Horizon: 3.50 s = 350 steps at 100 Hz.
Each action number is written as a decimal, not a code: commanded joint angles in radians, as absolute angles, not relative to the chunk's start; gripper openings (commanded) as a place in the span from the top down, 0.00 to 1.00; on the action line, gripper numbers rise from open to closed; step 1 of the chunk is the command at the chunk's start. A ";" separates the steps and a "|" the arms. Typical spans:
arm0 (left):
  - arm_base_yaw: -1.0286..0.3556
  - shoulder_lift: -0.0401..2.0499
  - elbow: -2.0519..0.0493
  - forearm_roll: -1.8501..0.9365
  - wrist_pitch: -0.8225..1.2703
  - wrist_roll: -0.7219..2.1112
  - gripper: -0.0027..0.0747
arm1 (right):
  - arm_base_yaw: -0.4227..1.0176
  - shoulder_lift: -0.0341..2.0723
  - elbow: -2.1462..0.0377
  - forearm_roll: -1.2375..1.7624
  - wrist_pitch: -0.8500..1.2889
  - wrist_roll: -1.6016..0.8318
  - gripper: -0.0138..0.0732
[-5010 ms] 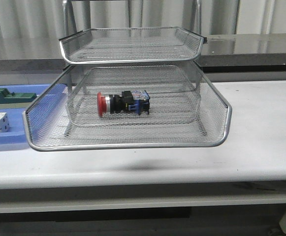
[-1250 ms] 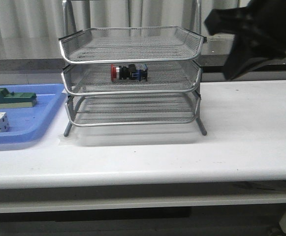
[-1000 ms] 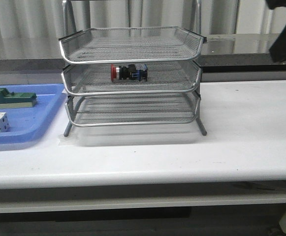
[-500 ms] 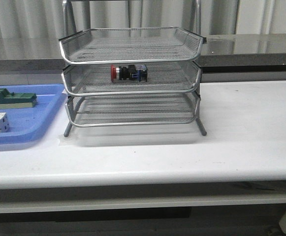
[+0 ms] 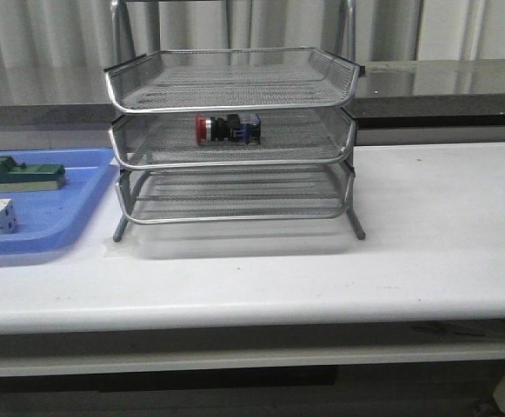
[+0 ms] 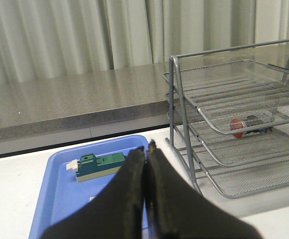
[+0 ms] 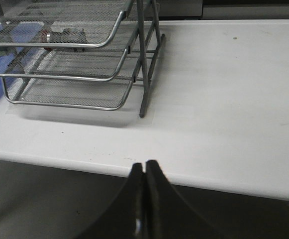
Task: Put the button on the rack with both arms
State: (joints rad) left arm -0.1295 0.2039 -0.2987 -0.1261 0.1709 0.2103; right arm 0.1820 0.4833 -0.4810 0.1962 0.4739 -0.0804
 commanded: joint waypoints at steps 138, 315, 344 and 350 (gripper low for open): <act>-0.128 0.212 -0.325 -0.136 0.084 0.201 0.99 | 0.100 -0.030 0.009 0.012 0.025 0.073 0.91; -0.128 0.212 -0.232 0.027 0.068 0.000 0.99 | 0.100 -0.030 0.009 0.012 0.018 0.073 0.91; -0.123 0.154 -0.095 0.055 -0.024 -0.037 0.99 | 0.100 -0.030 0.009 0.012 0.019 0.073 0.91; -0.107 0.117 -0.068 0.055 -0.022 -0.037 0.99 | 0.100 -0.030 0.009 0.012 0.019 0.073 0.91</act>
